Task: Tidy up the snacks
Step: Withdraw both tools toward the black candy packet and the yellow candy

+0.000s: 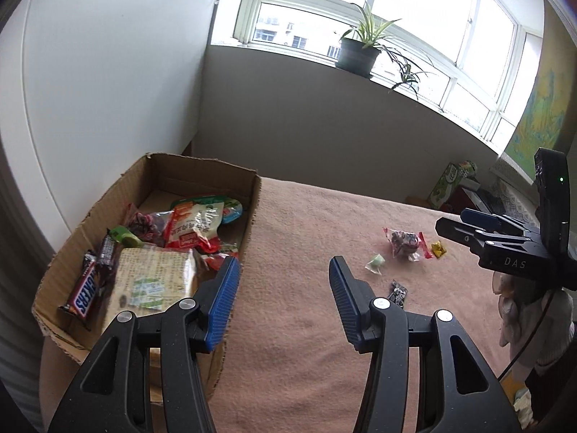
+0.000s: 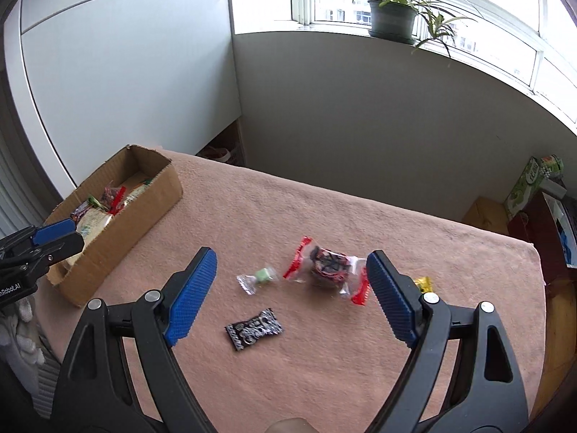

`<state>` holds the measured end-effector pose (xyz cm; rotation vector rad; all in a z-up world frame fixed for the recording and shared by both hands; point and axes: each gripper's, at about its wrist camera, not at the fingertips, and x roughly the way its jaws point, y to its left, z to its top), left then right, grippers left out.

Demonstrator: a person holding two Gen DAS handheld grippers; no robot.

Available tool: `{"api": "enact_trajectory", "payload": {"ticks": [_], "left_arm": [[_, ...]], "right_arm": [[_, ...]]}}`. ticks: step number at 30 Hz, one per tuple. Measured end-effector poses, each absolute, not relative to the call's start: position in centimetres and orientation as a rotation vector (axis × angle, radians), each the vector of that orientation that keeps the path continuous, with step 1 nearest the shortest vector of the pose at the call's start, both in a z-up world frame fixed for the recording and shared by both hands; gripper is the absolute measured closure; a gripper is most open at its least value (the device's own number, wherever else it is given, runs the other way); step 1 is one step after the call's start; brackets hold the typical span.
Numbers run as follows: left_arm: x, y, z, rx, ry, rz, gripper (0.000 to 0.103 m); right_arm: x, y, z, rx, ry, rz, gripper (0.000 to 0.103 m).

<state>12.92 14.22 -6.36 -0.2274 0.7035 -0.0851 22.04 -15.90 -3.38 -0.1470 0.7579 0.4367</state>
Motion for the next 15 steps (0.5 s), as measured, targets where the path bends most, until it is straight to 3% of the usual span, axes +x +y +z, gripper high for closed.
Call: {"api": "enact_trajectory", "payload": {"ticks": [15], "left_arm": [[15.4,5.0,-9.4,-0.125,0.832,-0.290,0.052]], "right_arm": [[24.4,-26.2,-8.1,-0.159,0.841,0.349,0.016]]}}
